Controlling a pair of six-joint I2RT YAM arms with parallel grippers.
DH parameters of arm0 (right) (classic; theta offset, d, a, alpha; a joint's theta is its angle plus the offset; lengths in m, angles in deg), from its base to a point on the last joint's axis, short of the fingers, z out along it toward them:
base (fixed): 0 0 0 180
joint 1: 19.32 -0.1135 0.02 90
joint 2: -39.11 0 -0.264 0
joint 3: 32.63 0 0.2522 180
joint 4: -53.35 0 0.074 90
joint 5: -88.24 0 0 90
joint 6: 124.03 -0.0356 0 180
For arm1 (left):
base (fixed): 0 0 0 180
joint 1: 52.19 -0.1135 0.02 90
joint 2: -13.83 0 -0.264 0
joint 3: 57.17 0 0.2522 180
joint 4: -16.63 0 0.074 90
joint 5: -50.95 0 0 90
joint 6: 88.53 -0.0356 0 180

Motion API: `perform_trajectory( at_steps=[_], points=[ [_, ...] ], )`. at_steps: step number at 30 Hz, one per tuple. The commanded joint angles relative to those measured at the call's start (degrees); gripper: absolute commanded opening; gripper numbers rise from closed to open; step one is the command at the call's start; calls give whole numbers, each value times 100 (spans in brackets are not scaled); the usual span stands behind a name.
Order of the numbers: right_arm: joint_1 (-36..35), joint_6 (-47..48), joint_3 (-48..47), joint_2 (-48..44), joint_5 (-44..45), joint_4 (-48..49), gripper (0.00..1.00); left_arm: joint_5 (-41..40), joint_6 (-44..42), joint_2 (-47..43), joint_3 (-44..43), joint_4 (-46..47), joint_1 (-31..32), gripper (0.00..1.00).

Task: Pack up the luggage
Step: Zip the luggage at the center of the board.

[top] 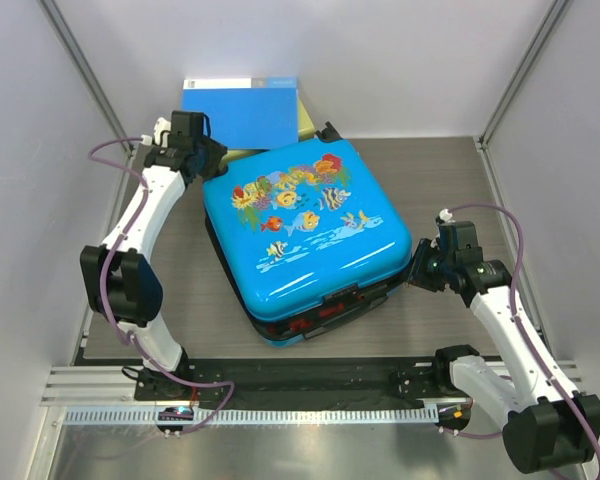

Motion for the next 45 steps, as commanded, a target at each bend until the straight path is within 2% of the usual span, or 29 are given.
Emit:
perform_trajectory(
  at_steps=[1,4,12,16,22,26,33,38,45],
  points=[
    [-74,-172,196,-59,-239,123,32,-180,-358,-126,223,-751,-128,46],
    [-83,-224,170,-252,-178,27,36,-233,-489,-109,197,-830,-136,47],
    [-83,-356,214,-517,-72,-194,38,-462,-833,-258,337,-980,-224,49],
    [-83,-391,284,-543,-81,-150,36,-348,-1122,-442,451,-595,-233,49],
    [-83,-400,398,-508,-99,70,32,-330,-1457,-566,408,-487,-277,58],
    [-83,-426,434,-385,-28,184,35,-286,-1500,-618,416,-558,-540,61],
    [-74,-497,460,-376,235,184,38,-40,-1782,-259,285,-734,-637,63],
    [-74,-514,434,-315,341,167,39,408,-1694,-170,416,-286,-629,63],
    [-83,-558,372,-314,499,158,43,400,-1510,-495,715,266,-620,62]
  ],
)
